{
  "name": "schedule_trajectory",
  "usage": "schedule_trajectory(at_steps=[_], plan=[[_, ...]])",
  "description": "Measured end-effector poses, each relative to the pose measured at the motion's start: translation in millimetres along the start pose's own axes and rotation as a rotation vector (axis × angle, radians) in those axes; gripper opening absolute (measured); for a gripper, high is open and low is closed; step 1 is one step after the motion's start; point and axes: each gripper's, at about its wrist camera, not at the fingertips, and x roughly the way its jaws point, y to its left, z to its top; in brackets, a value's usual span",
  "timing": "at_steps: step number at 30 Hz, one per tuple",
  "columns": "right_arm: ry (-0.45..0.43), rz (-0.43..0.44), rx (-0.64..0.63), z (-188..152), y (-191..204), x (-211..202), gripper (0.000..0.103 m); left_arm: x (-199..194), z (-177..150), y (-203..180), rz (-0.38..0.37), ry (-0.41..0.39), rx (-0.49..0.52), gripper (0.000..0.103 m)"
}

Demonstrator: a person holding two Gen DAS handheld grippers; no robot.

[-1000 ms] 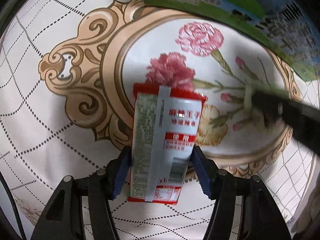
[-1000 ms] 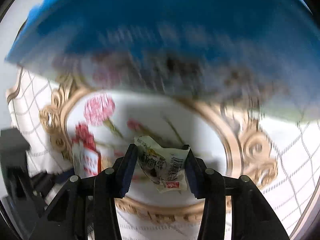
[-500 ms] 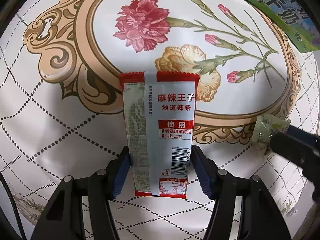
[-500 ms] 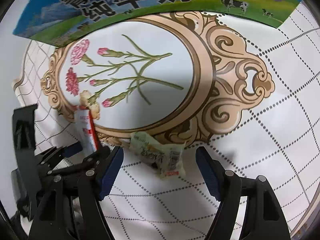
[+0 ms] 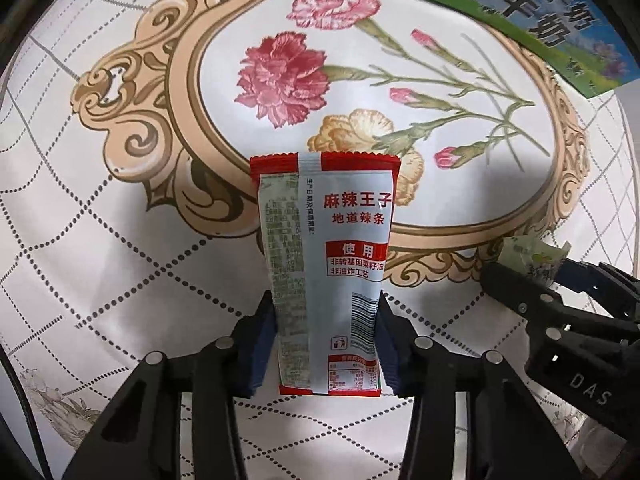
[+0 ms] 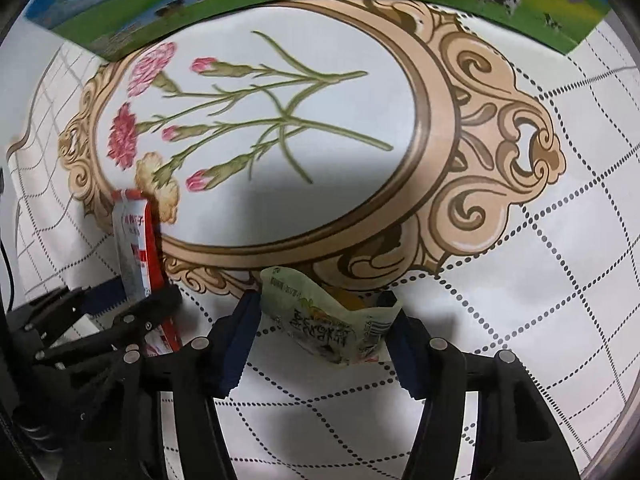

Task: Organize snacks
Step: 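Carry both packets into the box, release them, and lift both tools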

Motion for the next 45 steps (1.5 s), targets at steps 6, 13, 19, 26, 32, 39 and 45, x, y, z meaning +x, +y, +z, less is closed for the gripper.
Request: schedule_trajectory(at_steps=[6, 13, 19, 26, 32, 39, 45], plan=[[-0.061, 0.077, 0.015, -11.5, -3.1, -41.2, 0.062, -41.7, 5.9, -10.4, -0.023, -0.059, 0.052, 0.042], [-0.189, 0.163, 0.013, -2.0, -16.0, -130.4, 0.062, -129.0, 34.0, -30.2, -0.121, -0.197, 0.098, 0.042], [-0.320, 0.210, 0.039, 34.8, -49.0, -213.3, 0.062, -200.2, 83.3, -47.7, -0.213, -0.294, 0.127, 0.042], [-0.398, 0.165, 0.057, 115.8, -82.2, -271.1, 0.062, -225.3, 178.2, -64.0, -0.183, -0.339, 0.164, 0.042], [-0.334, 0.074, 0.088, 199.4, -108.0, -256.2, 0.062, -201.5, 264.9, -61.1, -0.136, -0.251, 0.145, 0.042], [-0.243, 0.021, 0.149, 248.1, -125.5, -213.9, 0.064, -137.7, 343.2, -50.8, -0.043, -0.138, 0.107, 0.043], [-0.174, -0.035, 0.191, 268.0, -137.4, -178.8, 0.080, -98.6, 367.1, -49.2, 0.016, -0.061, 0.106, 0.046]])
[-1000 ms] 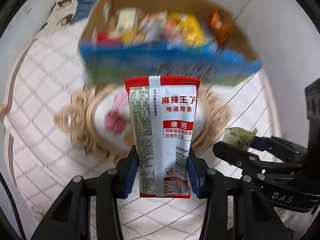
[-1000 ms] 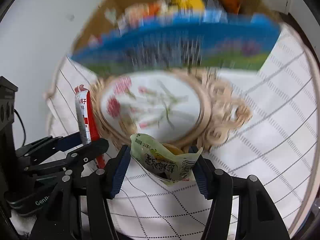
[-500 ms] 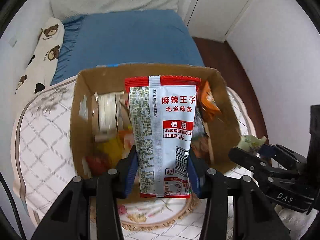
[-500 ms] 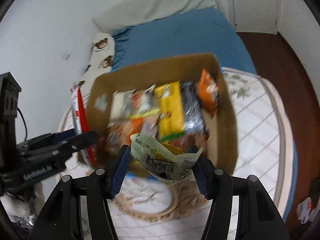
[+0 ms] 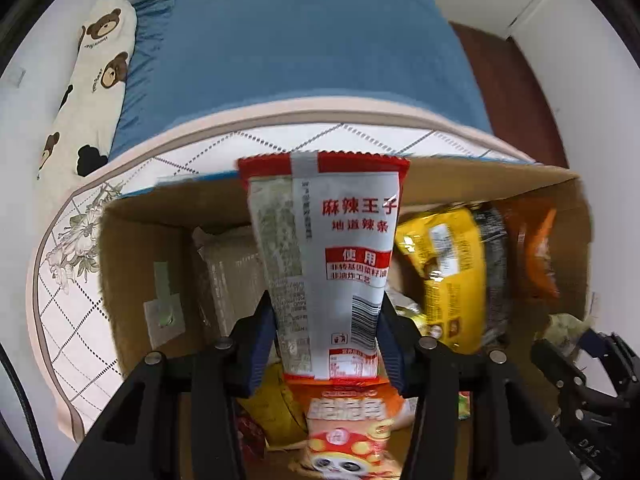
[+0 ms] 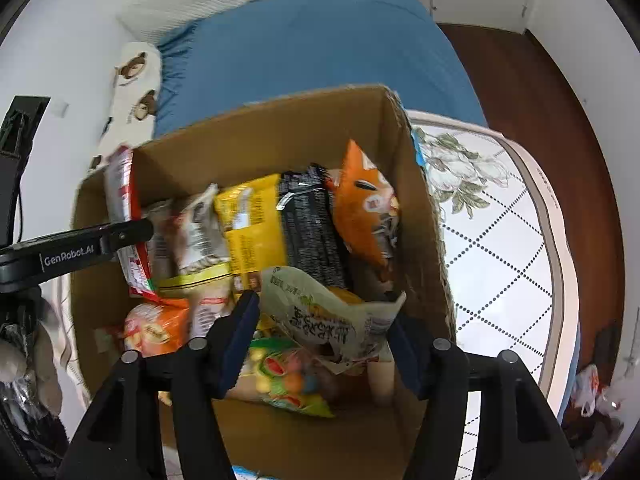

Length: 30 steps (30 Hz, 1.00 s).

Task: Organize snacks
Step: 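Carry both packets into the box, release them, and lift both tools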

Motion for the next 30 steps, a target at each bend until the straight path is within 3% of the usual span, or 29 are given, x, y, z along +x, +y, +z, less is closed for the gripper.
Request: schedule_trajectory(at_steps=[2, 4, 9, 19, 30], plan=[[0.013, -0.024, -0.002, 2.9, -0.5, 8.0, 0.101, 8.2, 4.5, 0.7, 0.025, 0.001, 0.003, 0.056], [0.019, -0.045, -0.010, 3.1, 1.6, 14.0, 0.101, 14.5, 4.9, 2.5, 0.024, 0.001, 0.002, 0.086], [0.020, -0.085, -0.033, 2.7, 9.7, 23.1, 0.101, 14.9, -0.5, 3.6, -0.004, -0.023, -0.008, 0.095], [-0.011, -0.094, -0.051, -5.8, 17.5, 17.1, 0.101, -6.3, -38.5, 7.2, -0.012, -0.103, -0.053, 0.096], [-0.142, -0.091, -0.117, -40.9, 35.2, -35.8, 0.101, -62.4, -94.5, 9.6, -0.006, -0.269, -0.084, 0.096]])
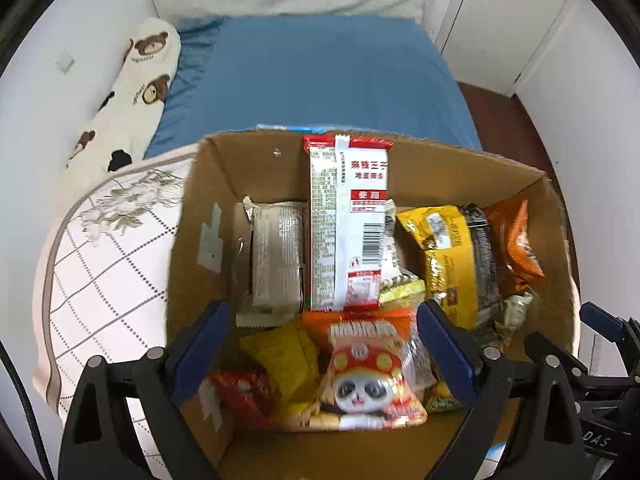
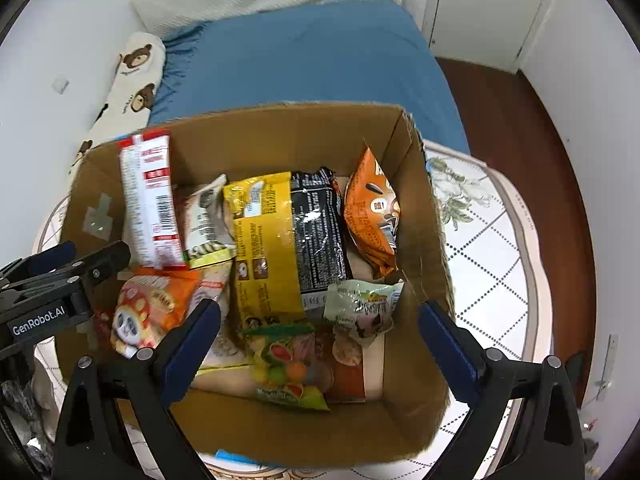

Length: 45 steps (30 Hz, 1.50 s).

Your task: Organize snacks

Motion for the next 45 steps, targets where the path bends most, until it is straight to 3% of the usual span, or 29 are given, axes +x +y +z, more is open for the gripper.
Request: schedule_trajectory(at_steps=[13, 24, 33, 45], plan=[[-0.170, 0.032, -0.020, -62.0, -5.1, -101.7, 0.101, -104.2, -70.9, 0.6, 0.038, -0.225, 0.012, 0.096], [-0.338, 0.055, -0.035, -144.5, -2.0, -206.1, 0.102, -198.0, -154.3, -6.6, 0.028, -0.365, 0.015, 0.096], [-0.447, 0.005, -0.060, -207.8, -0.3, -274.4, 0.103, -247.5, -206.5, -16.1, 0.048, -0.419, 0.037, 0.096], [-0.526, -0.015, -0.065, -252.2, 1.8, -323.8, 0.103, -285.4, -246.3, -20.4, 0.032, -0.461, 0.029, 0.096]])
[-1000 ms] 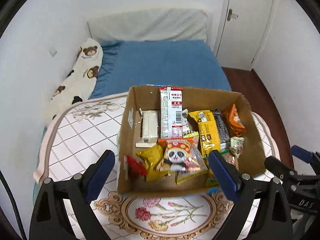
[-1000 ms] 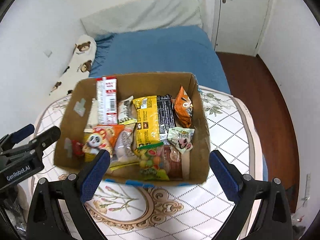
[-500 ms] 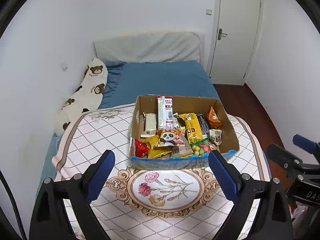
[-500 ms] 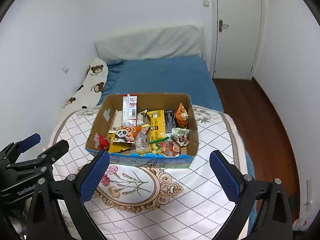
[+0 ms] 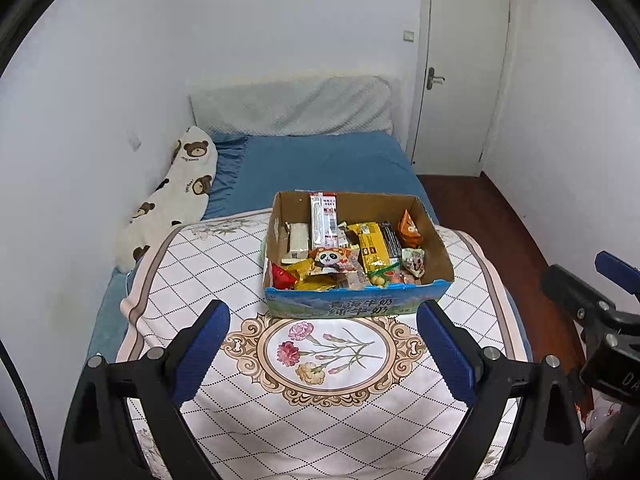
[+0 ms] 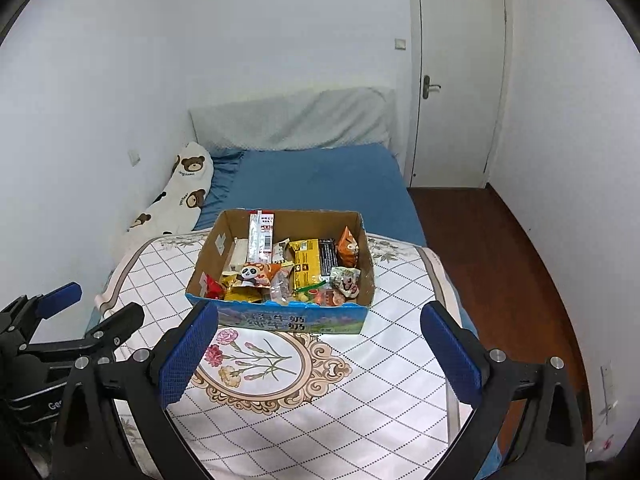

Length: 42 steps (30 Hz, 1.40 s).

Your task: Organize snacks

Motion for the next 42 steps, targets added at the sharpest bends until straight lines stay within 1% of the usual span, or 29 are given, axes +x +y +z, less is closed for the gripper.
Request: schedule_trajectory(at_steps=[6, 10, 12, 17, 24, 30, 37, 42], plan=[[-0.007, -0.004, -0.007, -1.4, -1.6, -6.4, 0.103, -5.8, -0.6, 2.8, 0.010, -0.018, -0.016, 0.096], [-0.015, -0.010, -0.006, -1.1, -3.4, -5.6, 0.103, -2.1, 1.2, 7.4, 0.013, -0.022, -0.037, 0.102], [-0.015, -0.015, -0.007, -1.1, -5.0, -2.6, 0.103, 2.6, 3.5, 9.0, 0.016, -0.021, -0.047, 0.102], [-0.014, -0.035, -0.019, -0.5, -6.5, 13.2, 0.103, 13.9, 9.9, 8.1, 0.041, -0.038, -0.049, 0.102], [-0.001, -0.055, 0.002, 5.1, -13.2, 48.6, 0.103, 39.6, 22.3, 1.1, 0.072, -0.042, -0.032, 0.102], [0.021, -0.074, 0.031, 8.8, -20.1, 80.7, 0.103, 67.0, 26.7, -3.9, 0.084, -0.014, -0.014, 0.102], [0.065, -0.096, 0.035, 4.6, -25.6, 112.9, 0.103, 104.2, 26.3, -4.6, 0.093, 0.049, -0.021, 0.102], [0.086, -0.110, 0.033, 1.0, -27.9, 127.6, 0.103, 116.3, 24.7, -4.0, 0.089, 0.068, -0.027, 0.102]])
